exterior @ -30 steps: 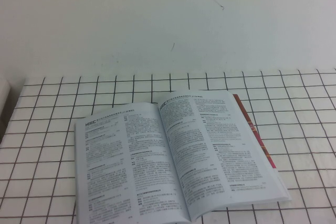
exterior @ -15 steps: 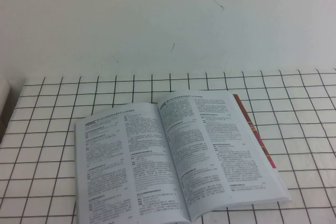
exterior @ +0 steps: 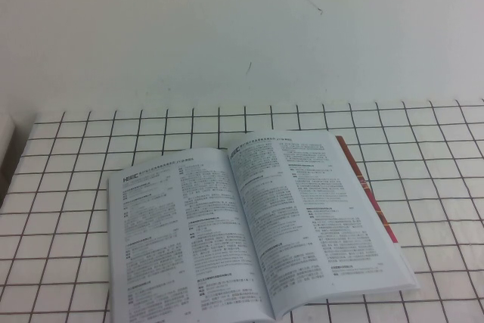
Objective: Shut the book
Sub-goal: 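Close the open booklet and leave it lying on the table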
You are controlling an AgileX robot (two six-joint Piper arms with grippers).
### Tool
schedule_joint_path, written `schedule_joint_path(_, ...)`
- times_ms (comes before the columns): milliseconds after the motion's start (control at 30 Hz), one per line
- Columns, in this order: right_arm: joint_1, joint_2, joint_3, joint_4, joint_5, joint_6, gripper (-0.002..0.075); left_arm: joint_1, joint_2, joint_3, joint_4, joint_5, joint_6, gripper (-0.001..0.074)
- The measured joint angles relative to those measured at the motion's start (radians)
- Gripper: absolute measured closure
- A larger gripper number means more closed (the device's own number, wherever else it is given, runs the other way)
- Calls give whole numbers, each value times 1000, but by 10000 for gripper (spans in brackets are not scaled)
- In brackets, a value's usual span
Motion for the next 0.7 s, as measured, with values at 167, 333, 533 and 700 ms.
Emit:
schedule_joint_path(167, 0, 0, 0, 1, 0, 0, 729, 0, 0, 0, 0, 0, 0, 738)
schedule_joint_path(333, 0, 0, 0, 1, 0, 0, 729, 0, 0, 0, 0, 0, 0, 738)
schedule_joint_path(533, 0, 0, 0, 1, 0, 0, 729, 0, 0, 0, 9, 0, 2, 738)
schedule_joint_path(700, 0, 0, 0, 1, -13, 0, 729, 0, 0, 0, 14, -13, 2, 738)
